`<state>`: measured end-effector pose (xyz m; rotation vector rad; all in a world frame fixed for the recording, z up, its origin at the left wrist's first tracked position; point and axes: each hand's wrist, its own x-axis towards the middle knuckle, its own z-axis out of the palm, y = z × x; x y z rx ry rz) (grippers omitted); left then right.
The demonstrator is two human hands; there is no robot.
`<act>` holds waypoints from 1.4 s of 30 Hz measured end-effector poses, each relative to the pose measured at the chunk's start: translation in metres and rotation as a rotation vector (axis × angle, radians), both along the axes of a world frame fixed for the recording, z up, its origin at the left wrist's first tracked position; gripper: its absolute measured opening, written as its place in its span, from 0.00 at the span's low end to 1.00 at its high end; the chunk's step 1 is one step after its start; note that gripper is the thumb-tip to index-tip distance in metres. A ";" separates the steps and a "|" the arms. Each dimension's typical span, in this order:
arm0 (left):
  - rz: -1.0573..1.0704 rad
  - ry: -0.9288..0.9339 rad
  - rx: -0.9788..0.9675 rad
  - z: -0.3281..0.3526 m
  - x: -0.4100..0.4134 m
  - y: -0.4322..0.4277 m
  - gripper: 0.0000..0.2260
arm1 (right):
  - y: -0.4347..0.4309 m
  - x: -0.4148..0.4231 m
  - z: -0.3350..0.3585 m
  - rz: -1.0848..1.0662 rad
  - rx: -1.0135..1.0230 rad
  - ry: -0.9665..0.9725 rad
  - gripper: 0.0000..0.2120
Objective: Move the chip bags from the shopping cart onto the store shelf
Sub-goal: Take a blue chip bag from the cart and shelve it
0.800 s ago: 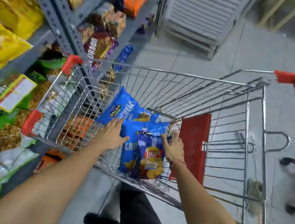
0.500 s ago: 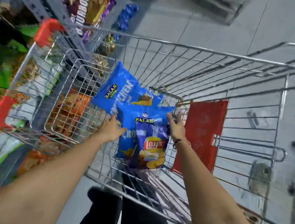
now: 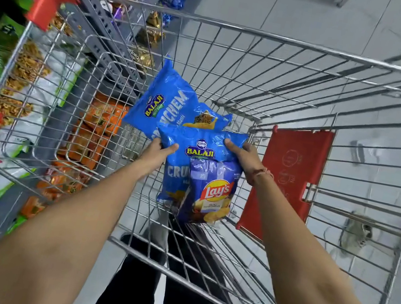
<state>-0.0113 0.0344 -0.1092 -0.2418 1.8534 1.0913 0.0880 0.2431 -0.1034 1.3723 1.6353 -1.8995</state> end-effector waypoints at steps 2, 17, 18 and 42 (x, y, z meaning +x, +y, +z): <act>0.011 0.002 0.060 0.012 -0.004 -0.002 0.13 | -0.001 -0.005 0.014 -0.002 -0.005 0.018 0.21; 0.173 0.302 0.362 0.148 -0.062 -0.053 0.04 | -0.041 -0.076 0.162 -0.036 0.105 0.443 0.08; 0.178 0.325 0.373 0.163 -0.065 -0.059 0.07 | -0.044 -0.082 0.175 -0.040 0.094 0.469 0.05; 0.092 0.710 0.555 0.397 -0.032 -0.189 0.44 | -0.160 -0.129 0.443 0.276 -0.071 1.041 0.46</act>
